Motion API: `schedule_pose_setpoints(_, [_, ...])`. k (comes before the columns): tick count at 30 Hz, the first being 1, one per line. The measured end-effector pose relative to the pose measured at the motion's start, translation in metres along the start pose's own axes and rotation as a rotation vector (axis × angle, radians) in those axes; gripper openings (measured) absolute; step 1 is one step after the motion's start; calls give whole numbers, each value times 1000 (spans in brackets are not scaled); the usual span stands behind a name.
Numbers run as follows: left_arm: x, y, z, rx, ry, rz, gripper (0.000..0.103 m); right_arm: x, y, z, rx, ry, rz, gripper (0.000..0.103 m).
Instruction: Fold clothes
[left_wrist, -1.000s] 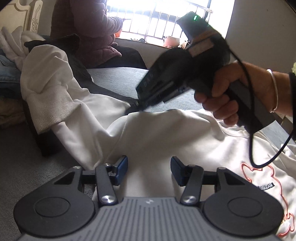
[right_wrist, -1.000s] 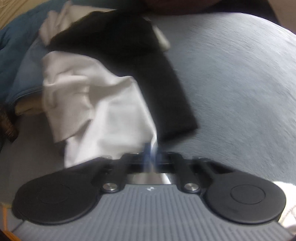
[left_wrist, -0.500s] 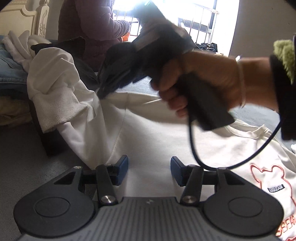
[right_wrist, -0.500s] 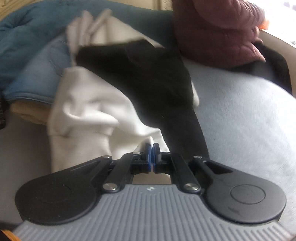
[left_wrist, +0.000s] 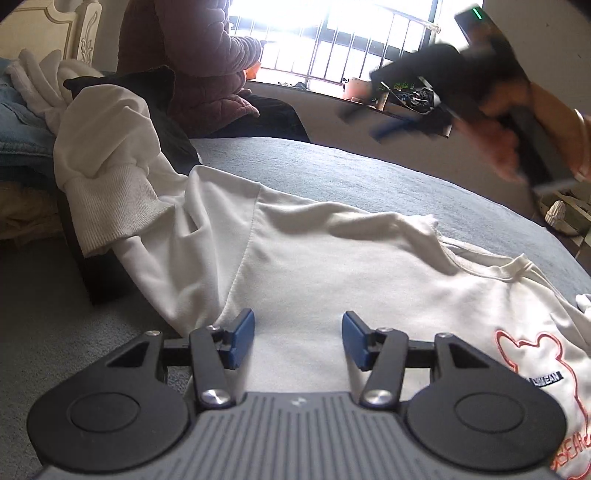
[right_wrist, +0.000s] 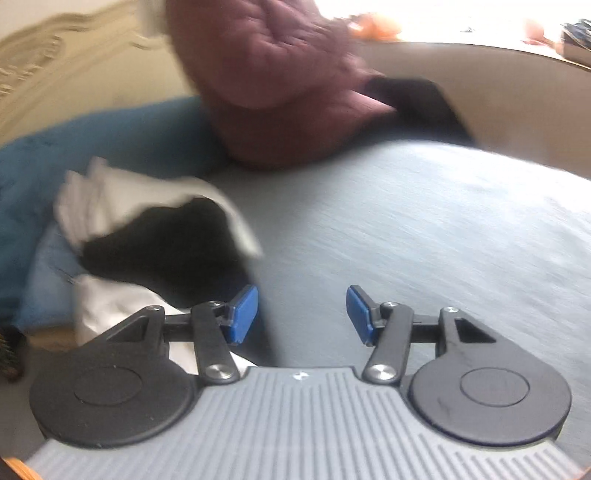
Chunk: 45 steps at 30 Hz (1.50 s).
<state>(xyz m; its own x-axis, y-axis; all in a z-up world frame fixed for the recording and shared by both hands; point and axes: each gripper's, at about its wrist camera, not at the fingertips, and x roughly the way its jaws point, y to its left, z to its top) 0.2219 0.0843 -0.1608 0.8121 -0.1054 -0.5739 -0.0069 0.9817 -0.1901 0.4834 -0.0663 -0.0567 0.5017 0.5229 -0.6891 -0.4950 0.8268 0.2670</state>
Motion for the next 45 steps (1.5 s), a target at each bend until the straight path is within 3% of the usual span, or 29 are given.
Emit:
schedule_pose_setpoints(6, [7,-4,3,9,3,4,54,3,-45,-33,144,98,-104,53])
schedule_pose_setpoints(8, [8,-5,3,10,3,4,55,1,-42,-41,109,80,-75,53])
schedule_pose_setpoints(12, [8,-6,2,15,2,6,55,4,-11,-43,-98,82,0,53])
schedule_pose_setpoints(17, [8,-5,2,10,1,3,55,25,25,-48,-308,175,1,49])
schedule_pose_setpoints(22, [8,-3,1,2,-1,-4,55,52,46,-65,-419,267,-35,29])
schedule_pose_setpoints(25, [7,-3,1,1,-3,-5,55,55,52,-67,-456,251,-71,18])
schedule_pose_setpoints(30, [6,-5,1,5,-2,-2,55,63,56,-64,-418,211,-138,21])
schedule_pose_setpoints(31, [6,-5,1,5,-1,-2,56,61,54,-62,-393,191,-153,29])
schedule_pose_setpoints(33, [6,-4,1,4,0,-2,56,47,42,-53,-299,110,-188,33])
schedule_pose_setpoints(37, [7,-3,1,0,1,-5,56,8,-2,-34,-42,14,-186,34])
schedule_pose_setpoints(41, [8,-4,1,3,2,-3,56,-31,-50,-38,227,42,-170,38])
schedule_pose_setpoints(45, [9,-5,1,10,3,1,57,-57,-94,-68,511,73,-103,39])
